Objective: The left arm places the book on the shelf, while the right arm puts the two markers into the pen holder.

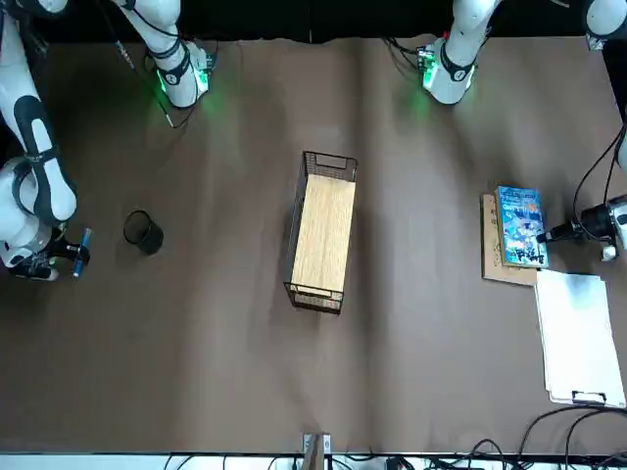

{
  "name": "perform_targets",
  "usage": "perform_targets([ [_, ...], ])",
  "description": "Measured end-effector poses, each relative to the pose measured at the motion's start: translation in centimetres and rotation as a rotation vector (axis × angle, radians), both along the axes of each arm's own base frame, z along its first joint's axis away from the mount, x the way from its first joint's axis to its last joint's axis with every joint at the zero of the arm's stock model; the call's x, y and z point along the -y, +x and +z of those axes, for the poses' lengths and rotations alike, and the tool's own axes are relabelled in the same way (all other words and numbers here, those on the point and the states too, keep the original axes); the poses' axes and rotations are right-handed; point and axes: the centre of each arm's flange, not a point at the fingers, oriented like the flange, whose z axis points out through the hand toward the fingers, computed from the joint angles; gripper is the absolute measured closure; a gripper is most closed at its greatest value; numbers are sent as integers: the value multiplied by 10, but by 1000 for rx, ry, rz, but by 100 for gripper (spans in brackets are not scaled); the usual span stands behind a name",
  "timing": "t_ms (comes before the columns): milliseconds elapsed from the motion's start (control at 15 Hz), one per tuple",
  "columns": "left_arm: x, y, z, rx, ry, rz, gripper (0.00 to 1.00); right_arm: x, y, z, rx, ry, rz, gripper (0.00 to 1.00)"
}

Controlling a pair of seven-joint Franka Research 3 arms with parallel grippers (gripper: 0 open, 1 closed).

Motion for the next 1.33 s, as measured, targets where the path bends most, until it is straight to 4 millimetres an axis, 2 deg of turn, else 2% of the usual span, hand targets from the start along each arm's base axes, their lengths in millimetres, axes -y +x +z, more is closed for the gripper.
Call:
perform_targets([
  [133,0,0,0,1,0,-1,71,0,1,-5,-2,3,-1,49],
  [200,-1,0,1,3,-2,-3,75,0,2,-6,-3,3,-1,56],
  [333,-1,0,2,7,-4,-6,76,0,3,-5,-1,3,-1,59],
  [467,-1,0,3,10,-2,-7,76,-1,4,-5,0,4,3,78],
  [533,-2,1,5,13,1,-7,76,-2,5,-5,-1,3,12,83],
  [733,-10,4,25,23,14,7,76,-7,8,-4,-2,5,84,82],
  [867,-13,3,42,13,-10,15,78,-22,17,-2,0,21,169,82],
  [1000,-15,2,57,13,-29,18,80,-48,31,11,-11,58,261,82],
  [1067,-16,2,62,12,-33,25,80,-63,39,24,-20,87,308,82],
  [1200,-15,4,67,10,-48,38,80,-93,50,58,-22,194,395,82],
  [1333,-13,6,70,9,-65,51,80,-113,48,93,-21,367,499,82],
])
